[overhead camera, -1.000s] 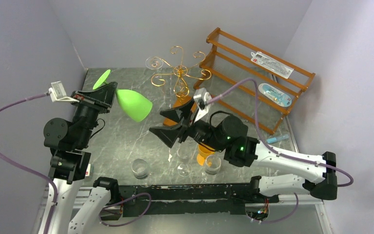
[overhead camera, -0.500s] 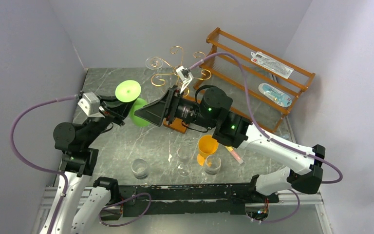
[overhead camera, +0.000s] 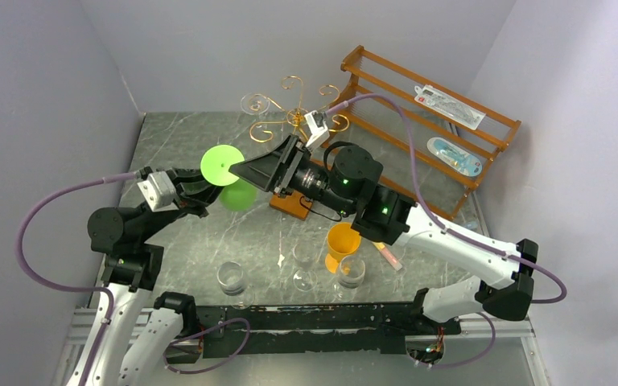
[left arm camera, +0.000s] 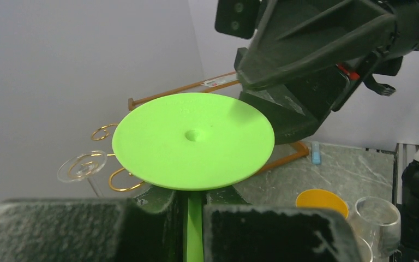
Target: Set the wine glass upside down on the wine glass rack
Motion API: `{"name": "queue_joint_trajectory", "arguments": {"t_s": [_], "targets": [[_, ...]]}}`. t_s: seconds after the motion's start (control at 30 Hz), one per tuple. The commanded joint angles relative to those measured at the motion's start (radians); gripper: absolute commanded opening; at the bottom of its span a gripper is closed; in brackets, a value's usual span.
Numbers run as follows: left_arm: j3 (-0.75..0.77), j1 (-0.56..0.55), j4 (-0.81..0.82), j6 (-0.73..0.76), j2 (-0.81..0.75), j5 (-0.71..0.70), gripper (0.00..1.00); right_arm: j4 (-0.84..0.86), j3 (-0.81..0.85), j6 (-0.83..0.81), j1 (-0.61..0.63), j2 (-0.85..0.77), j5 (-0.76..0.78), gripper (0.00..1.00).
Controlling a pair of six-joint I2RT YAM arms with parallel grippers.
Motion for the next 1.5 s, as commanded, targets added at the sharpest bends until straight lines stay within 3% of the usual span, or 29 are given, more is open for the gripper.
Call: {"name": "queue_joint_trajectory", "arguments": {"t_s": [0.0, 0.17, 0.33, 0.43, 0.6, 0.7, 0.83, 1.03, 1.17, 1.27, 1.37, 1.47], "targets": [[0.02, 0.001, 0.026, 0.052, 0.005, 0.076, 0.05, -0.007, 0.029, 0.061, -0.005, 0.015, 0.036, 0.52], [0.022, 0.001, -0.008, 0.06, 0.001, 0.101, 0.05, 0.0, 0.028, 0.091, -0.012, 0.027, 0.009, 0.32], [0.024, 0.001, -0.053, 0.03, -0.004, 0.113, 0.06, 0.025, 0.005, 0.103, -0.021, 0.008, 0.021, 0.0], [0.007, 0.001, -0.082, -0.02, -0.029, 0.073, 0.21, 0.031, -0.007, 0.1, -0.029, -0.009, 0.049, 0.0], [0.02, 0.0, -0.118, -0.145, -0.08, 0.01, 0.61, 0.024, -0.01, 0.086, -0.052, -0.027, 0.067, 0.0], [0.073, 0.001, -0.292, -0.149, -0.102, -0.074, 0.73, 0.035, -0.026, 0.096, -0.07, -0.038, 0.064, 0.0], [0.129, 0.001, -0.48, -0.21, -0.135, -0.187, 0.81, 0.039, -0.053, 0.11, -0.089, -0.048, 0.046, 0.0], [0.277, 0.001, -0.606, -0.58, -0.07, -0.194, 0.83, 0.035, -0.11, 0.098, -0.098, -0.09, 0.032, 0.0], [0.314, 0.001, -0.724, -0.826, -0.06, -0.302, 0.84, 0.033, -0.137, 0.074, -0.104, -0.103, 0.001, 0.0], [0.262, 0.001, -0.623, -0.96, -0.068, -0.263, 0.85, 0.044, -0.149, 0.063, -0.105, -0.103, -0.034, 0.0], [0.22, 0.001, -0.537, -1.04, -0.044, -0.198, 0.83, 0.042, -0.151, 0.049, -0.105, -0.098, -0.066, 0.0], [0.241, 0.001, -0.573, -1.012, 0.003, -0.154, 0.72, 0.042, -0.151, 0.043, -0.105, -0.093, -0.086, 0.0]]}}
